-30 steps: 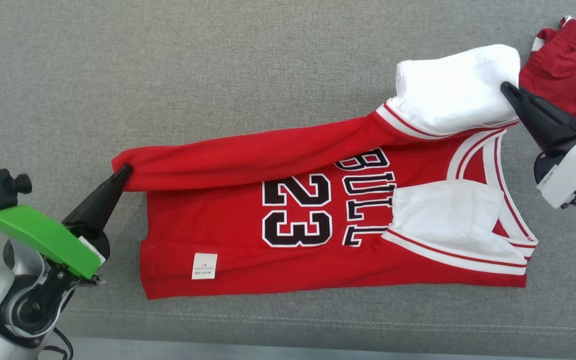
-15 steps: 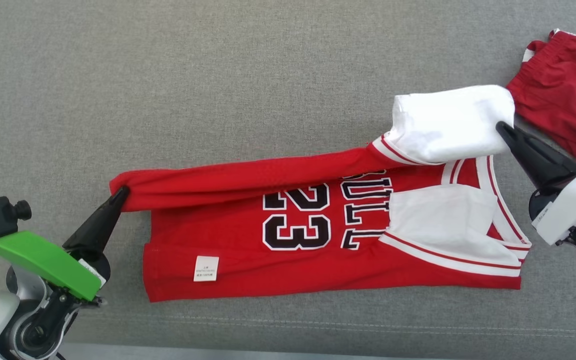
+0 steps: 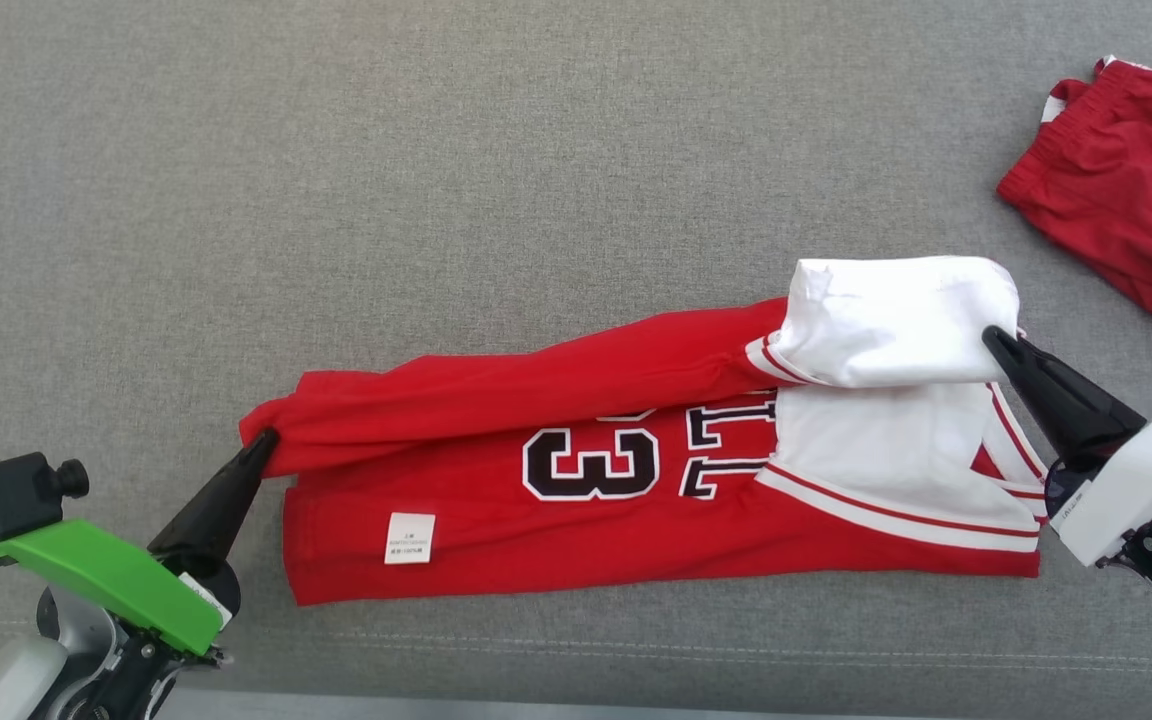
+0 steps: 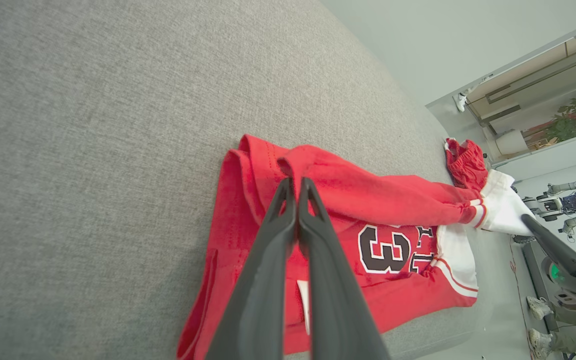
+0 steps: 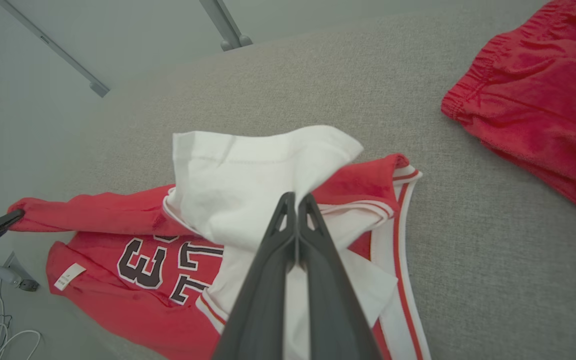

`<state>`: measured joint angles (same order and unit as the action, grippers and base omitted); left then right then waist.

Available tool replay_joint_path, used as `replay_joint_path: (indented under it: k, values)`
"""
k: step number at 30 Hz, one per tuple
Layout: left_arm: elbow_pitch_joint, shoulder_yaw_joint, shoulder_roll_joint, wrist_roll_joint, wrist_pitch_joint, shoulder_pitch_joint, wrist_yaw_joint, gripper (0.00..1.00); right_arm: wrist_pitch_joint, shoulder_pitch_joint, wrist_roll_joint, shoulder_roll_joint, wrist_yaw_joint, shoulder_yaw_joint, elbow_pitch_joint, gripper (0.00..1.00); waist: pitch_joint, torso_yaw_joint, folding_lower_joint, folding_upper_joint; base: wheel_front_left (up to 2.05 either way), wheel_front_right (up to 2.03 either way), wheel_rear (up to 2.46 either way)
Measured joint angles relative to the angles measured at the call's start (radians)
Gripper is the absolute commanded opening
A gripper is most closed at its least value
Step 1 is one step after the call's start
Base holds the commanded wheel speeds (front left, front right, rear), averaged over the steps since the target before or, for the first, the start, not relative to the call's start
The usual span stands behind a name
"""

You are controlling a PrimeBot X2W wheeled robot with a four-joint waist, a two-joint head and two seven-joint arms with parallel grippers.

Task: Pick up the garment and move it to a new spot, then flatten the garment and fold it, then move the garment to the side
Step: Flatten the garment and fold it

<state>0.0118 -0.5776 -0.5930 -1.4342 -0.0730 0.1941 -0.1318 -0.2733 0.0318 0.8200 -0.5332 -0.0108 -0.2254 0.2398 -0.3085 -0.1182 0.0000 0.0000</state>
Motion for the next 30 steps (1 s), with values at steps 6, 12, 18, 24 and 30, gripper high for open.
replay_joint_path:
  k: [6, 12, 18, 24, 30]
  values:
    - [-0.007, 0.001, -0.004, -0.007, -0.016, -0.027, 0.000, 0.00, 0.019, -0.047, 0.001, 0.001, -0.010, 0.015, 0.012, 0.00, 0.001, 0.000, 0.0000, 0.0000, 0.00, 0.00, 0.00]
    - [-0.016, -0.001, -0.015, -0.007, -0.025, -0.034, 0.000, 0.00, 0.028, -0.073, 0.001, 0.001, -0.019, 0.027, 0.030, 0.00, 0.006, -0.003, 0.0000, 0.0000, 0.00, 0.00, 0.00]
    - [-0.030, -0.013, -0.023, -0.021, -0.024, -0.059, 0.000, 0.00, 0.026, -0.123, 0.011, -0.006, -0.028, 0.027, 0.048, 0.00, 0.010, -0.009, 0.0000, 0.0000, 0.00, 0.00, 0.00]
    - [-0.037, -0.030, -0.024, -0.023, -0.023, -0.072, 0.000, 0.00, 0.025, -0.146, 0.018, -0.006, -0.035, 0.026, 0.051, 0.00, 0.001, -0.011, 0.0000, 0.0000, 0.00, 0.00, 0.00]
    - [-0.039, -0.032, -0.025, -0.023, -0.020, -0.073, 0.000, 0.00, 0.025, -0.163, 0.019, -0.014, -0.036, 0.032, 0.057, 0.00, -0.001, -0.011, 0.0000, 0.0000, 0.00, 0.00, 0.00]
